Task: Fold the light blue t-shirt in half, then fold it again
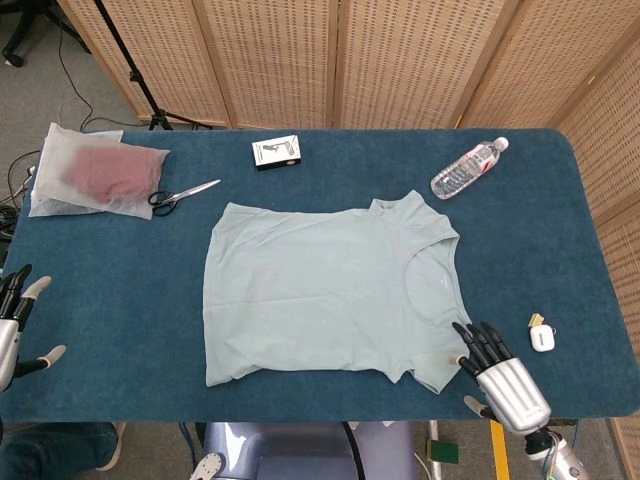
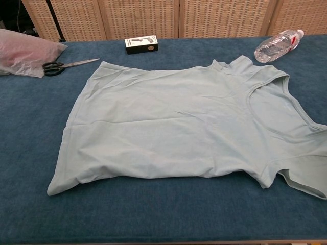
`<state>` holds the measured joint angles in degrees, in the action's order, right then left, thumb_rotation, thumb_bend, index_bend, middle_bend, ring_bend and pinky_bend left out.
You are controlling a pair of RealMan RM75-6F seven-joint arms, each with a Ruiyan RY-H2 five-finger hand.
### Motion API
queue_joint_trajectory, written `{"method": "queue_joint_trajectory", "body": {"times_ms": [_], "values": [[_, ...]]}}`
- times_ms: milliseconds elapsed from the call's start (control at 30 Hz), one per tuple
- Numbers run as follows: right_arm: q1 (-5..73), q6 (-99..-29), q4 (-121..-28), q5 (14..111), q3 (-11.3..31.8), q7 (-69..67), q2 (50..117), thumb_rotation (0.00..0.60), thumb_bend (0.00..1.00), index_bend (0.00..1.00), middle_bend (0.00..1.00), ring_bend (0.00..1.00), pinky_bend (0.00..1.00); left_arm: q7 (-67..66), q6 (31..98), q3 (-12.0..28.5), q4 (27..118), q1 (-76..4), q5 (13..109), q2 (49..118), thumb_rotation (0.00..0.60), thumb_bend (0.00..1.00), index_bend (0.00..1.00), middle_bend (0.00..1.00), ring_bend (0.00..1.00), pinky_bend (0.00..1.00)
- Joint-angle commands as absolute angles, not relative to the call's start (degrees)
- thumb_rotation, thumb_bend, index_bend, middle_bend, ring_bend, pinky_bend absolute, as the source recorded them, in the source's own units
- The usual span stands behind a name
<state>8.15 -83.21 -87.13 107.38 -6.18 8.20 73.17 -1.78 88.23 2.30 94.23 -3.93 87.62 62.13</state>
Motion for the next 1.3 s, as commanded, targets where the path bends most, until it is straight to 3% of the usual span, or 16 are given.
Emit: {"method": "queue_joint_trajectory", "body": {"times_ms": [33, 167, 500, 1300], "values": [[9.69, -80.45, -85.87, 108.1, -6.47, 10.35, 76.08, 0.6, 0.0, 0.37, 0.0, 0.0, 0.0, -1.67, 88.39, 2.3, 94.22, -3.81, 87.63, 62.16, 0.6, 0.0, 0.0, 0.0, 0.0, 0.0], [10.62, -78.35, -85.45, 107.58, -5.92, 12.78, 78.26, 0.6, 0.0, 0.41, 0.0, 0.0, 0.0, -1.68, 88.07, 2.41, 94.11, -3.87, 87.21, 62.17, 0.6, 0.0, 0.0, 0.0, 0.0, 0.0], [11.84, -73.61, -84.97, 103.59, -4.48, 17.92, 83.02, 0.6, 0.0, 0.41, 0.0, 0.0, 0.0, -1.36, 87.88, 2.53, 94.04, -3.87, 86.89, 62.07, 0.6, 0.0, 0.0, 0.0, 0.0, 0.0], [11.49, -75.1, -80.03, 101.26, -3.96, 23.26, 86.77, 0.6, 0.0, 0.41, 0.0, 0.0, 0.0, -1.91, 87.44, 2.62, 94.14, -3.95, 86.45, 62.22, 0.6, 0.0, 0.0, 0.0, 0.0, 0.0]]}}
